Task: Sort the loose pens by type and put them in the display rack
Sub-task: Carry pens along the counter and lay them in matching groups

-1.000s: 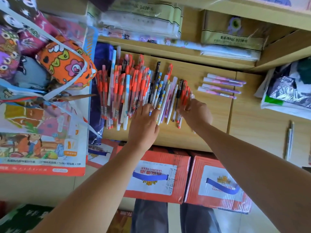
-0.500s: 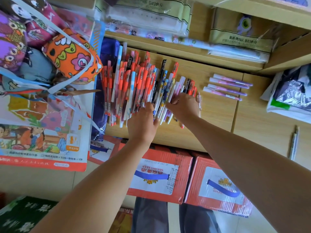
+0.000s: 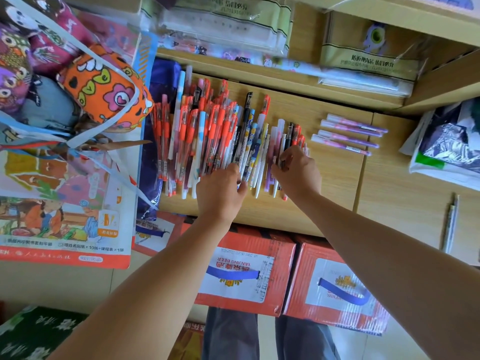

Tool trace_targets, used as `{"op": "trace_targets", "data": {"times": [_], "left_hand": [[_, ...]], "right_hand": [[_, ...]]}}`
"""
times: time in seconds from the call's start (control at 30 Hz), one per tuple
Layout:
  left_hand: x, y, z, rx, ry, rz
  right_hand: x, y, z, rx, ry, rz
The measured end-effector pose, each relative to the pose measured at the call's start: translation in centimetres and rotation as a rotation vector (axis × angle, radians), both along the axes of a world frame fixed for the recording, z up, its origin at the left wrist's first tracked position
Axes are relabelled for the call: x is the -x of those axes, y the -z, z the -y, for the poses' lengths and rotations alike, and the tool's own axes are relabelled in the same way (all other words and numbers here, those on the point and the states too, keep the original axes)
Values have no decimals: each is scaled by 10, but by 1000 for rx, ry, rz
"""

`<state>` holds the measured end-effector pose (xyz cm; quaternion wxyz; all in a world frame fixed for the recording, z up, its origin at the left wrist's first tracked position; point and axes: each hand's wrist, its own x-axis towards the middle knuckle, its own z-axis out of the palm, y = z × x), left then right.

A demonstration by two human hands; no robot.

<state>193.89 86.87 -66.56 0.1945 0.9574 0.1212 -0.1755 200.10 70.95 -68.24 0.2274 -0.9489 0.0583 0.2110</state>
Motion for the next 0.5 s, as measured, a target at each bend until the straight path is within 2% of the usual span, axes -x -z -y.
{"op": "trace_targets", "data": {"times": [0.1,0.2,0.5], "left_hand": [[1,-1,10,47,95,49],[1,1,21,43,128,5],[-2,10,37,-145,64,-57]], "right_hand": [[3,1,7,-9,-35,9],[3,-1,14,8,-59,5],[11,0,26,195,-168,-77]]}}
